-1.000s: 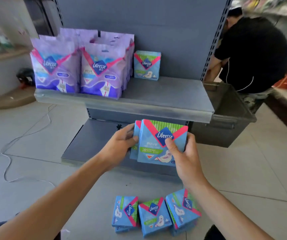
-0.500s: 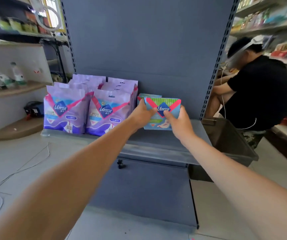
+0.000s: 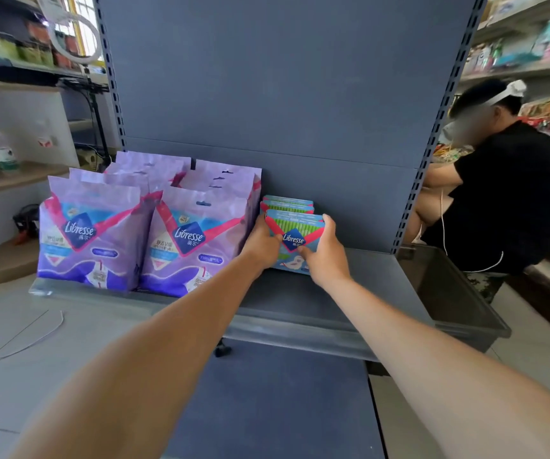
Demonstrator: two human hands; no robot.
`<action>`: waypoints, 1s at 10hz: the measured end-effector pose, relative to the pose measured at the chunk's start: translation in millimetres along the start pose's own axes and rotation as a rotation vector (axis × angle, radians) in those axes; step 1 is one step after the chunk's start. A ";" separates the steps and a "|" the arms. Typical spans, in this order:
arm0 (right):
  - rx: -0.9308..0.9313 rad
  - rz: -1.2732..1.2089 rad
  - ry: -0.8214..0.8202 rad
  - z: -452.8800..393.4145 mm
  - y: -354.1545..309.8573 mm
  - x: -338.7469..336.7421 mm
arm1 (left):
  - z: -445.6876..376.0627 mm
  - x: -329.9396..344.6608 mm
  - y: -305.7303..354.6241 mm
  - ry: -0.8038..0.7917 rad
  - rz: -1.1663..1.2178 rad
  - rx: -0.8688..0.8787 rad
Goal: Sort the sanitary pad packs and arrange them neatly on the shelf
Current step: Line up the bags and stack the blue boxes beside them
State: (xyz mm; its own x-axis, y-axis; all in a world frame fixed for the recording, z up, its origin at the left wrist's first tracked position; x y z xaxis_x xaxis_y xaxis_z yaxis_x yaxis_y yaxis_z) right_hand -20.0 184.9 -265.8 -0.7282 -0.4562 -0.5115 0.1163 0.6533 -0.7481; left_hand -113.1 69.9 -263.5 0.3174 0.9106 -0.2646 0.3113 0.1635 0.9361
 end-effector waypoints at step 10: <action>-0.080 0.179 -0.038 -12.6 -15.1 22.9 | 54.2 7.4 8.4 -0.025 -0.975 0.201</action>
State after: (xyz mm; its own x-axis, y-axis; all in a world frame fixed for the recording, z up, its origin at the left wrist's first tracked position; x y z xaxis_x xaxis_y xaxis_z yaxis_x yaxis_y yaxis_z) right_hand -47.0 172.2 -260.9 -0.6746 -0.3501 -0.6499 0.1863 0.7712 -0.6087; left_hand -59.6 57.5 -270.2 -0.1396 0.4038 -0.9041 0.5917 0.7661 0.2508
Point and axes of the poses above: each hand's wrist, its own z-axis away from the middle knuckle, its own x-axis out of the palm, y = z × x, the point moved 8 cm from there along -z, towards the middle knuckle, and after that the axes turned 6 degrees about y, right-handed, at the moved point
